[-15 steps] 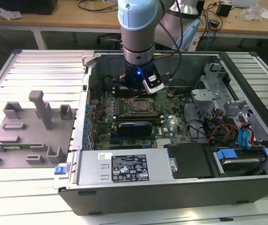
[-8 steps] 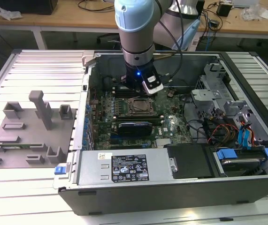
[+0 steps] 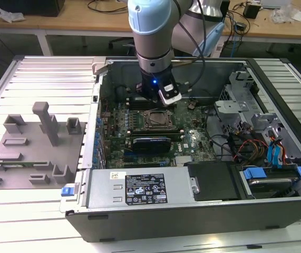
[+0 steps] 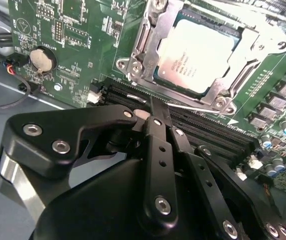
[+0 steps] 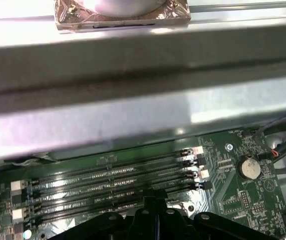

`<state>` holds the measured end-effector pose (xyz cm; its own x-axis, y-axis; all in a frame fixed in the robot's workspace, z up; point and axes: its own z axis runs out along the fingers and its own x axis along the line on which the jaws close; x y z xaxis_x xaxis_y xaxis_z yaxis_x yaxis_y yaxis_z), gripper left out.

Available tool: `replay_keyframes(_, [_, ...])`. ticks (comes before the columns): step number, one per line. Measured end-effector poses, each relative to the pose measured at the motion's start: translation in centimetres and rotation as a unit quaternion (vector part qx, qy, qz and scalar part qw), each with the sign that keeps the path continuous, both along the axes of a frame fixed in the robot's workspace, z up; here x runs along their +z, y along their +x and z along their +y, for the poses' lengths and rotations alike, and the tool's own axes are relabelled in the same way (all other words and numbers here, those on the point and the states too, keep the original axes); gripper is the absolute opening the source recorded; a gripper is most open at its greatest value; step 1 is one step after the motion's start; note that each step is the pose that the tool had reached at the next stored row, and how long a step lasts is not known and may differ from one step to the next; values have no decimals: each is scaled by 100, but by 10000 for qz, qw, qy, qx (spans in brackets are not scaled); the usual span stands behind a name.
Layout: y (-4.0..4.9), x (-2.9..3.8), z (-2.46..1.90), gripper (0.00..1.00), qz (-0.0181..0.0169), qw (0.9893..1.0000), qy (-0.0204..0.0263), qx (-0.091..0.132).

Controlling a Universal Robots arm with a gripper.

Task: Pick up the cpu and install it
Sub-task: 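Install the first cpu locking lever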

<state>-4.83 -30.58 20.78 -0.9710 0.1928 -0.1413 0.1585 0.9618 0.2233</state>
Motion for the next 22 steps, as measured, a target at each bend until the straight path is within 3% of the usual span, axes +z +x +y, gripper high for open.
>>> replay_keyframes(11, [-31, -61, 9, 11, -16, 9999, -13, -148])
replay_keyframes(19, [-39, -62, 35, 11, -17, 9998, -19, -193])
replay_keyframes(21, [-43, -63, 36, 11, -24, 9998, -20, -198])
replay_keyframes(22, [-44, -64, 37, 11, -44, 9998, -46, -202])
